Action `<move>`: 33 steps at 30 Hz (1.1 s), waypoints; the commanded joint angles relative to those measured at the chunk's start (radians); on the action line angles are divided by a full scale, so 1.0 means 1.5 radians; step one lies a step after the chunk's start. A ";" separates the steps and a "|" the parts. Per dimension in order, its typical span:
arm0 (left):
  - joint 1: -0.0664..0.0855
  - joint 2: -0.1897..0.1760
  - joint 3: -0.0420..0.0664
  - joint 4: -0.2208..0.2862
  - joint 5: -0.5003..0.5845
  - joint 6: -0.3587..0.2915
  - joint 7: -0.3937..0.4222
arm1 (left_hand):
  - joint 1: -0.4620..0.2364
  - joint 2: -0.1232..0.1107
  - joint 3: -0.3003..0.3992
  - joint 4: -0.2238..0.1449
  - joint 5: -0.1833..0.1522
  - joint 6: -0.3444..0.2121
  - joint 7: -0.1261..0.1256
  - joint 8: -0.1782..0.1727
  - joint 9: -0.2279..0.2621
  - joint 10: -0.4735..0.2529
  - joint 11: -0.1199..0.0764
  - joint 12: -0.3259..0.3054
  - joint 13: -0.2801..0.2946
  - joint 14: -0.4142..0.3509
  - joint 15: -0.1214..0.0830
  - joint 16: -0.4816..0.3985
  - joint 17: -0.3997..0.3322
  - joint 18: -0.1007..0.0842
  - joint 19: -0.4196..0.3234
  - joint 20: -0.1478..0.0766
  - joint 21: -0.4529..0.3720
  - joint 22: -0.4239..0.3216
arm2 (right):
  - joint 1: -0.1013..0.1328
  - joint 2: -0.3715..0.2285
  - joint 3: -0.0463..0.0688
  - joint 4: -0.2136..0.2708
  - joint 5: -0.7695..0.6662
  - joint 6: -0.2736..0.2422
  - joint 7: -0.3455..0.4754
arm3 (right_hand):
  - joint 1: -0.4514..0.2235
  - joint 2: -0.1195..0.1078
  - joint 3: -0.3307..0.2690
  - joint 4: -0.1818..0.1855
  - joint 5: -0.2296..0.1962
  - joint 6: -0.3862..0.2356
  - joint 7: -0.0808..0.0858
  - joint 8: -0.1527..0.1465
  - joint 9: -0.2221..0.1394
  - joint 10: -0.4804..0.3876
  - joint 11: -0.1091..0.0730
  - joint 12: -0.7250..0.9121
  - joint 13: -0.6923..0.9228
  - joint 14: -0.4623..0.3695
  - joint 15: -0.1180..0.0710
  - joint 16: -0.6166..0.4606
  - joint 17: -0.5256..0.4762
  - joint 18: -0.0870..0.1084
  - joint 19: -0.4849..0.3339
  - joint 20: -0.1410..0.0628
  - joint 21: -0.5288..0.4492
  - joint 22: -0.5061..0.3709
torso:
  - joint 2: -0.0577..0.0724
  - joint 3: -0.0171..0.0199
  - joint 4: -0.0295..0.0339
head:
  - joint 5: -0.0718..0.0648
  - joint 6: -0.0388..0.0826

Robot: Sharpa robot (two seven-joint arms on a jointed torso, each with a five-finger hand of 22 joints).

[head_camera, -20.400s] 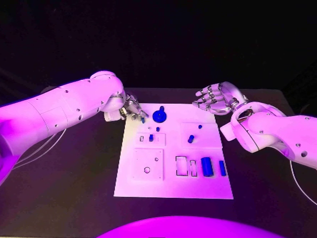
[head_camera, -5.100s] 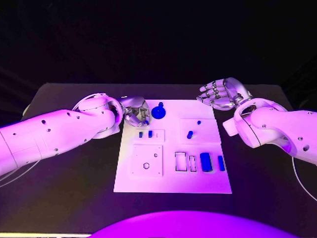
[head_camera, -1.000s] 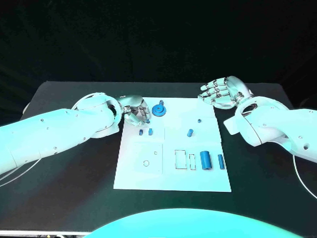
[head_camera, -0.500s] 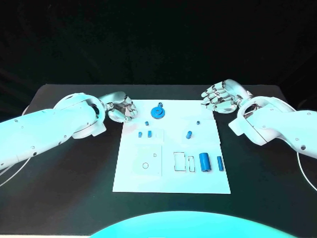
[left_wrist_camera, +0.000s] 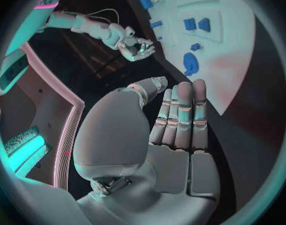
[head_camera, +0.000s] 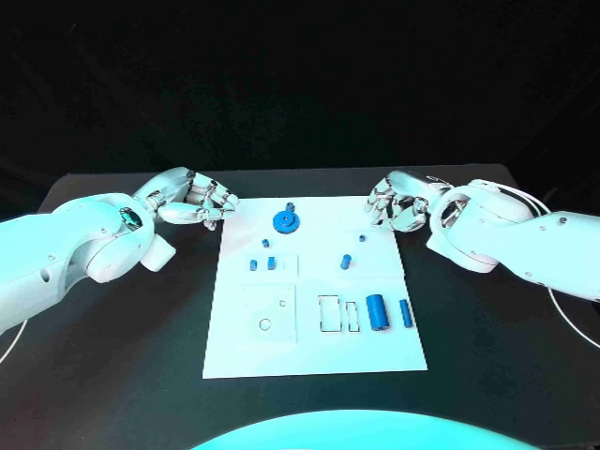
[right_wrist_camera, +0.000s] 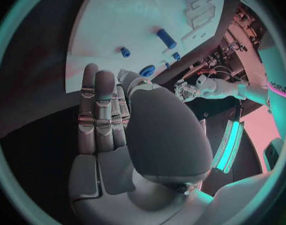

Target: Assemble the parts on the task board

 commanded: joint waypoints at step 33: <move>0.001 -0.028 0.000 0.048 0.262 0.015 0.084 | -0.013 0.002 -0.029 0.015 0.000 -0.002 0.001 -0.008 0.005 -0.031 -0.001 0.035 0.014 0.011 0.001 0.025 0.020 0.010 0.028 0.000 -0.020 -0.021 | -0.031 0.036 -0.005 0.018 -0.174 0.086 -0.059 | -0.012 -0.016 0.027 0.038 0.017 0.032 -0.002 -0.026 0.029 0.002 0.005 -0.032 0.000 0.049 0.003 0.446 0.382 -0.029 0.052 0.004 0.309 0.329 | 0.000 0.0006 0.0006 | -0.007 -0.007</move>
